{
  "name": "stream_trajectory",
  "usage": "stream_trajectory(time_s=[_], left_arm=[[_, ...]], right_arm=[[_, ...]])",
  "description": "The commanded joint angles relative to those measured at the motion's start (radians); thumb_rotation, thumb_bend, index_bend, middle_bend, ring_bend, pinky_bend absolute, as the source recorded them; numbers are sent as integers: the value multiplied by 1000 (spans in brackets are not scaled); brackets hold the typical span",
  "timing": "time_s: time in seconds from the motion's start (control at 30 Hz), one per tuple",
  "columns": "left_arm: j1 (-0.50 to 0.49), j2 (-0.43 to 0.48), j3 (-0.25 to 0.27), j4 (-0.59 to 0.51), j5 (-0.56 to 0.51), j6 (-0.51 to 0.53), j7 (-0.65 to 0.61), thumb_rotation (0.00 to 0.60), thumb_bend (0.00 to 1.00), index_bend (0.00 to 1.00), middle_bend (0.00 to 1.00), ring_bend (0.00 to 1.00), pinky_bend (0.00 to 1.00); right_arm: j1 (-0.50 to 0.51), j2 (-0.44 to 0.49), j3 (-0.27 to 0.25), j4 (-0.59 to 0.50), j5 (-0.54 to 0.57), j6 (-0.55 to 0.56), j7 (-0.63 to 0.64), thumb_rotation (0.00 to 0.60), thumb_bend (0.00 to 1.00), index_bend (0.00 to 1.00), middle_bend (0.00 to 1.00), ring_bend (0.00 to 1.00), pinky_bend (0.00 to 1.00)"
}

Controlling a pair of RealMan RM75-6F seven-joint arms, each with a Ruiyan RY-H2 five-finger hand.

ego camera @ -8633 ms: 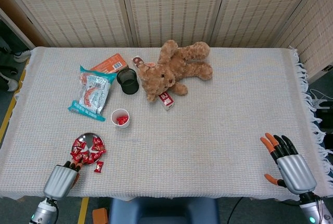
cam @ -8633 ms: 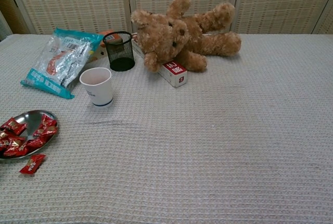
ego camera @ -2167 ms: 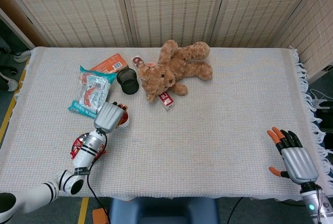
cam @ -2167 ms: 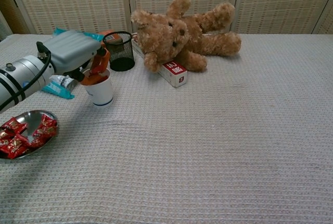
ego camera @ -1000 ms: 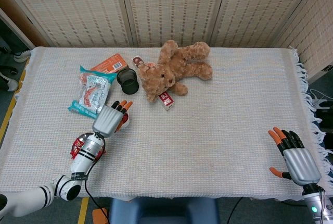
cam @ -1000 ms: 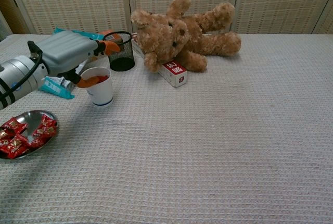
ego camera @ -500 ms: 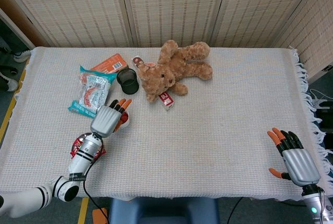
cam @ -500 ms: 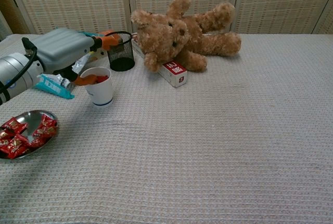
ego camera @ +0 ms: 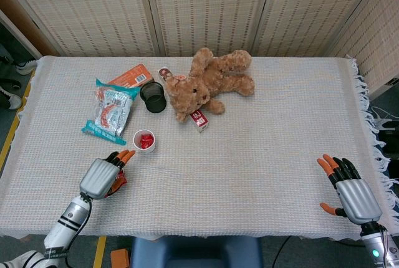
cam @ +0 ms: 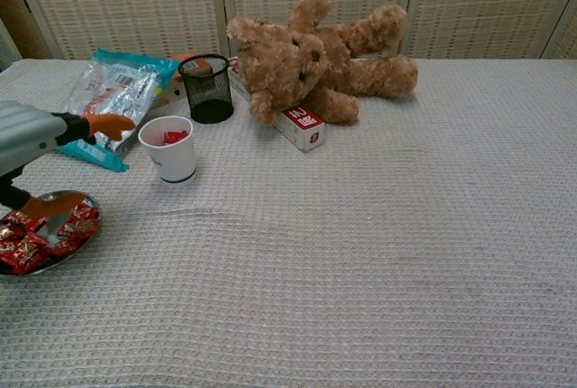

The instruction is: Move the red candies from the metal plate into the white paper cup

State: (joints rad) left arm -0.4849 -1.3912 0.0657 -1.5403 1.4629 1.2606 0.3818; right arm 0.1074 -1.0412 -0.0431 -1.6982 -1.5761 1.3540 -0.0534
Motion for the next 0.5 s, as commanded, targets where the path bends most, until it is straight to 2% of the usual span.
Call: stream_trajectory(time_s=[0.03, 0.17, 0.5], left_arm=[[53, 36, 59, -18, 21, 13, -51, 600, 366, 61, 137, 225, 973], [80, 3, 72, 38, 37, 16, -40, 600, 368, 62, 138, 226, 974], [83, -81, 52, 145, 33, -47, -39, 600, 365, 81, 155, 226, 973]], right_arm=[[2, -1, -4, -1, -8, -4, -2, 600, 50, 0, 0, 0, 0], [7, -3, -11, -4, -24, -9, -5, 600, 50, 0, 0, 0, 0], [-1, 2, -19, -3, -45, 10, 4, 600, 50, 0, 0, 0, 0]])
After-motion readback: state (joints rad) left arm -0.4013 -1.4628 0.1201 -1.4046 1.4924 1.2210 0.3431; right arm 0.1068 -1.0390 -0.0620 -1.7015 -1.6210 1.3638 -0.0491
